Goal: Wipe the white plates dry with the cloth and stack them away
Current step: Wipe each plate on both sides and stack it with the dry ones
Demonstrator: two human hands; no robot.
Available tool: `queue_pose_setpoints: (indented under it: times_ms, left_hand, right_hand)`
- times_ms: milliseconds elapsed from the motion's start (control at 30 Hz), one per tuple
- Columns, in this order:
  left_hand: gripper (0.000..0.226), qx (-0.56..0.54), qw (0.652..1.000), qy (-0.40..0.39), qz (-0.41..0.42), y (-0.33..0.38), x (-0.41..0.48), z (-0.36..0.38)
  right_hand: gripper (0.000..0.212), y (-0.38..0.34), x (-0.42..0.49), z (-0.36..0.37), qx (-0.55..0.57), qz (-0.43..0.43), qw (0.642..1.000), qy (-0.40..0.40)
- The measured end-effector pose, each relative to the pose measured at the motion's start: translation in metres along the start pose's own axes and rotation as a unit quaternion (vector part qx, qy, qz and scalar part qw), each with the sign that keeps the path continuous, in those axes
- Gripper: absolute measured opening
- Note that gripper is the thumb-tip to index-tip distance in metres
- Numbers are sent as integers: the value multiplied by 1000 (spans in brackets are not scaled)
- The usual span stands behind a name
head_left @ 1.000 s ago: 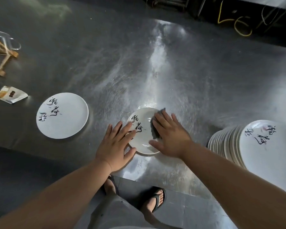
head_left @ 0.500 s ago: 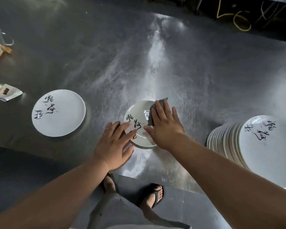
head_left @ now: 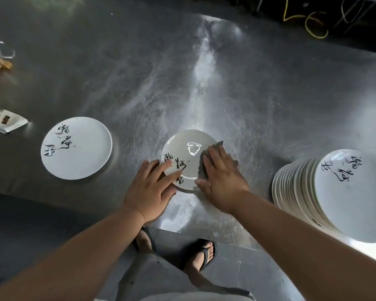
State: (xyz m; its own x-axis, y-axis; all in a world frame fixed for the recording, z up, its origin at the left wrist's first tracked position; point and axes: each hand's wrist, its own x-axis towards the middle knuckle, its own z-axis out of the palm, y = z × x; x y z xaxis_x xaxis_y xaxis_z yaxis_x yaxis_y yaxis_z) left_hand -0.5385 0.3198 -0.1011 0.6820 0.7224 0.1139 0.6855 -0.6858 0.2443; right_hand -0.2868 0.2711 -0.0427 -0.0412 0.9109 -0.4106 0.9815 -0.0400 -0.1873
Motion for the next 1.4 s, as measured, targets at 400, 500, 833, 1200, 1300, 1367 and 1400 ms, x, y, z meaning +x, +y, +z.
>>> queue_pose_setpoints:
  times_ms: [400, 500, 833, 1200, 1300, 1367, 1400]
  left_hand:
    - [35, -43, 999, 30, -10, -2, -3, -1]
    - [36, -63, 997, 30, -26, -2, -4, 1]
    - [41, -57, 997, 23, -36, -1, -4, 0]
    - [48, -48, 998, -27, -22, -1, -3, -3]
    - [48, -45, 998, -43, -16, -3, -4, -3]
    - [48, -40, 997, -62, -26, -3, -3, -8]
    - [48, -48, 996, -68, -42, 0, -2, -13]
  right_hand:
    - [92, -19, -18, 17, -1, 20, 1000, -13]
    - [96, -60, -46, 39, 18, -76, 996, -41]
    - [86, -55, -29, 26, 35, -44, 998, -21]
    - [35, 7, -15, 6, 131, 82, 977, 146]
    - [17, 4, -4, -19, 195, 225, 951, 82]
    - [23, 2, 1, -32, 186, 277, 942, 42]
    - [29, 2, 3, -34, 170, 286, 943, 30]
